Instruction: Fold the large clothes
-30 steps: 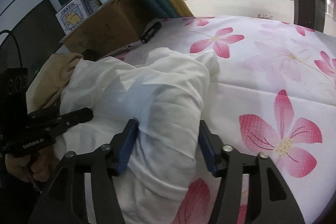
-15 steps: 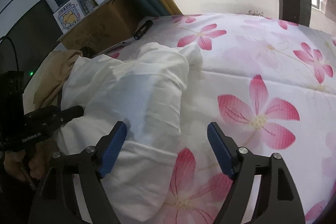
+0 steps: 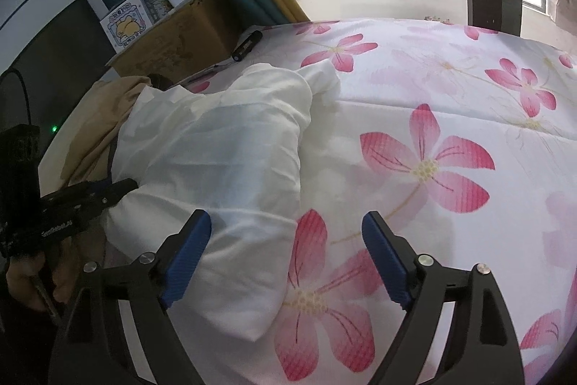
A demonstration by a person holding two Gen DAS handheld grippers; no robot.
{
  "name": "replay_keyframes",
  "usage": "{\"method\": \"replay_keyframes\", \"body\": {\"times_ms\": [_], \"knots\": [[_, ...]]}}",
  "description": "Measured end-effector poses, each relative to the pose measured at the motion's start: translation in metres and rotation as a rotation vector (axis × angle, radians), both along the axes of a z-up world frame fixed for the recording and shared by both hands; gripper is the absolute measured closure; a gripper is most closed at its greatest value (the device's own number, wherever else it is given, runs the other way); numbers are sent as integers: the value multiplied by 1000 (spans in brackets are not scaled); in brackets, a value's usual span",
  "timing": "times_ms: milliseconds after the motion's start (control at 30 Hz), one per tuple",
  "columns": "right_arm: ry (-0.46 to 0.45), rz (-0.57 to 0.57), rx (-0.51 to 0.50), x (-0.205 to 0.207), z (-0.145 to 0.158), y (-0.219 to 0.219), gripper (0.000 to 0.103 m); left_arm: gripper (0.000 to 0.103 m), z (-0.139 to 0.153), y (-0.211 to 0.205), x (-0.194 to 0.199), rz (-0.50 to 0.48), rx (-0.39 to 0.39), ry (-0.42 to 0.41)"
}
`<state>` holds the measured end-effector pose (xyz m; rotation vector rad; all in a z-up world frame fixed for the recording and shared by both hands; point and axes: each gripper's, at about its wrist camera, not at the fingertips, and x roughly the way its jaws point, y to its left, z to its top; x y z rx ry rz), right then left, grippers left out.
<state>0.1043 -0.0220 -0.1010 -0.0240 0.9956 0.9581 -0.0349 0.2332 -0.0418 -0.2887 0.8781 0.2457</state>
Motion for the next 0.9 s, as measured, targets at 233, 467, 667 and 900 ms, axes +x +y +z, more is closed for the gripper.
{"method": "replay_keyframes", "body": {"times_ms": [233, 467, 667, 900], "knots": [[7, -33, 3, -6, -3, -23, 18, 63, 4, -7, -12, 29, 43, 1], [15, -53, -15, -11, -10, -43, 18, 63, 7, -13, -32, 107, 79, -36], [6, -61, -12, -17, -11, -62, 18, 63, 6, -19, -45, 159, 85, -44], [-7, -88, -7, -28, -11, -91, 18, 63, 7, -39, -59, 210, 114, -106]]}}
